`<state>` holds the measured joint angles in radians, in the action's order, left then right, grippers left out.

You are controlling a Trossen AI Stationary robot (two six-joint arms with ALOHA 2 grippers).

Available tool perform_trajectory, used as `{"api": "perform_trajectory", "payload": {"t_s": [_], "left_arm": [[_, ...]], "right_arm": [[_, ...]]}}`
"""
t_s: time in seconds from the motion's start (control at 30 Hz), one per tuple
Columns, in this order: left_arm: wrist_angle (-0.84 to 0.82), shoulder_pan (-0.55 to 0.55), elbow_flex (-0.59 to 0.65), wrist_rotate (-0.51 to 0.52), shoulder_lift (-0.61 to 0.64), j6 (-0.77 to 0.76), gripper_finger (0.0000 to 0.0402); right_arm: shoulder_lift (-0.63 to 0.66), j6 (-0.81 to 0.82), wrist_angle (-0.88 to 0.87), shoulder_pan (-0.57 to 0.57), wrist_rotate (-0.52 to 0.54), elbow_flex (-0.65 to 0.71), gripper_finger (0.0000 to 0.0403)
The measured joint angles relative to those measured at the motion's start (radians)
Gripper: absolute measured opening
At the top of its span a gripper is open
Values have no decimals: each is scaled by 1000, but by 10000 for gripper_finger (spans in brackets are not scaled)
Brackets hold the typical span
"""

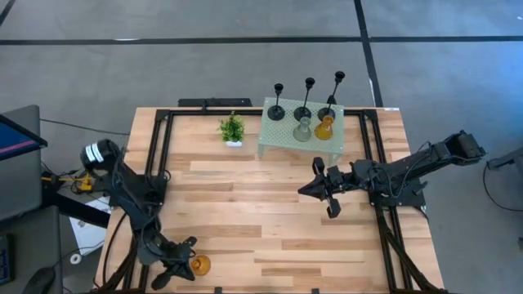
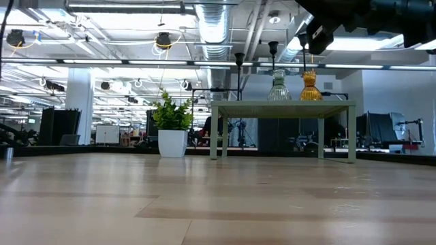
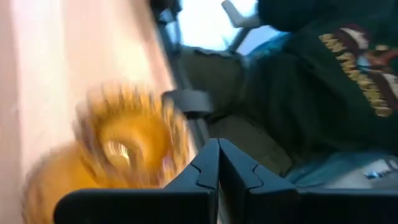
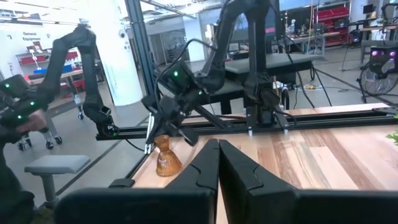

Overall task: Pick & Place candle stick holders
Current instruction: Move the gold glass candle holder to the center of the table

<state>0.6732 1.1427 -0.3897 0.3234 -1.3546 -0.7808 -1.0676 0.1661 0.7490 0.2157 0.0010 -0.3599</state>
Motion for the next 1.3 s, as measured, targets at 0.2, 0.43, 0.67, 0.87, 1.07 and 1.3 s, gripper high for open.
{"api": "perform_trajectory", "payload": {"t_s": [0.2,0.43,0.67,0.87,1.07,1.3], "left_arm": [[16,0,0,157,-108,-61,4],[31,-11,1,361,-147,-11,4],[39,-95,1,420,-147,-9,4],[42,-202,1,430,-147,6,4],[43,-290,1,524,-147,65,4],[43,-408,1,546,-147,115,4]], "right_arm": [[0,0,0,-1,0,0,0],[0,0,18,-1,0,0,0],[0,-10,18,-1,0,0,0],[0,-15,18,-2,0,0,0],[0,-15,18,-2,0,0,0],[0,-16,18,-2,0,0,0]]}}
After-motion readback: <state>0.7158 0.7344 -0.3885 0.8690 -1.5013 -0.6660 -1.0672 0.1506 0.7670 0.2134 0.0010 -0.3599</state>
